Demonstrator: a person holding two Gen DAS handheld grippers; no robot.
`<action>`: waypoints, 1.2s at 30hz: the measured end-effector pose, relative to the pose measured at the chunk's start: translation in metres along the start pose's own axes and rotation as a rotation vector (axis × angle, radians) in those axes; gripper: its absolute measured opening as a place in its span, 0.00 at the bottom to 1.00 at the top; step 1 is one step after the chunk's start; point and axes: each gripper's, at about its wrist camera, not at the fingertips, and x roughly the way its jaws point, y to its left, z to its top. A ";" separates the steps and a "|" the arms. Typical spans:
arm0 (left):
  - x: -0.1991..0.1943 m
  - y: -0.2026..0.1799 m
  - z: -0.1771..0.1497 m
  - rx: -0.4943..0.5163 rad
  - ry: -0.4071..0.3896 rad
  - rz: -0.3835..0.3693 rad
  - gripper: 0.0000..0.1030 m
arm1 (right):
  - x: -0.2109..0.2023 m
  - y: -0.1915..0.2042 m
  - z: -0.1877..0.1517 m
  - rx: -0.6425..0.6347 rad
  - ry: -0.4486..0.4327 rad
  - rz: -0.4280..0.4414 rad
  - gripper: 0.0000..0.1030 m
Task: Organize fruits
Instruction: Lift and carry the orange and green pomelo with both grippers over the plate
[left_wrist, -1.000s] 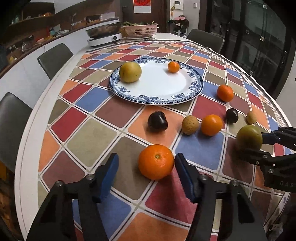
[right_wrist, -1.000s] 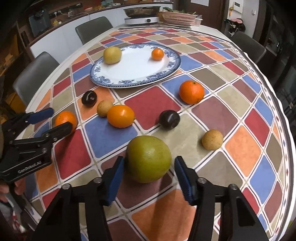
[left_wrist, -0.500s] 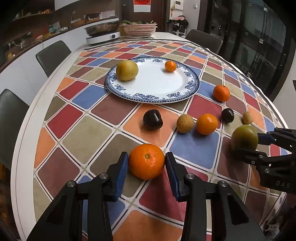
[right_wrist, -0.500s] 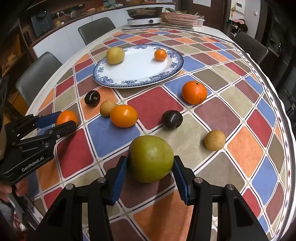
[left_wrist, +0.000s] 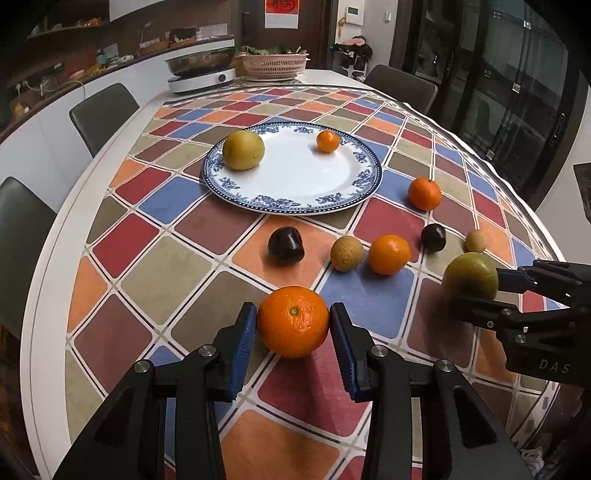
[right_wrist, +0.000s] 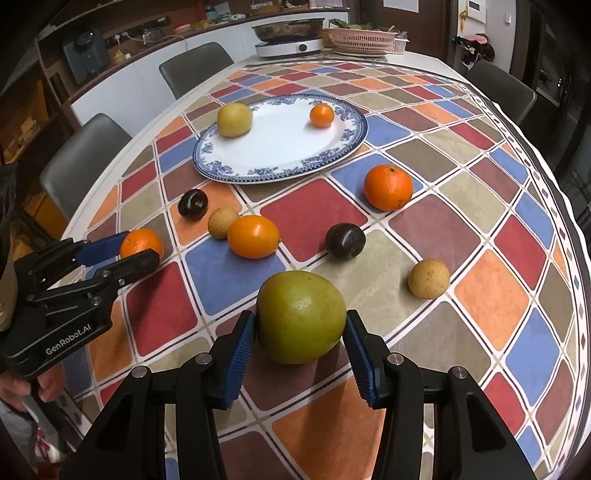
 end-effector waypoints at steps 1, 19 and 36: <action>-0.002 -0.001 0.000 -0.002 -0.003 -0.002 0.39 | -0.001 0.000 0.000 0.000 -0.004 0.002 0.48; -0.047 -0.017 0.010 -0.038 -0.099 -0.028 0.39 | -0.040 0.000 0.007 -0.023 -0.108 0.058 0.44; -0.086 -0.034 0.044 -0.023 -0.220 -0.016 0.39 | -0.083 -0.006 0.036 -0.069 -0.234 0.127 0.44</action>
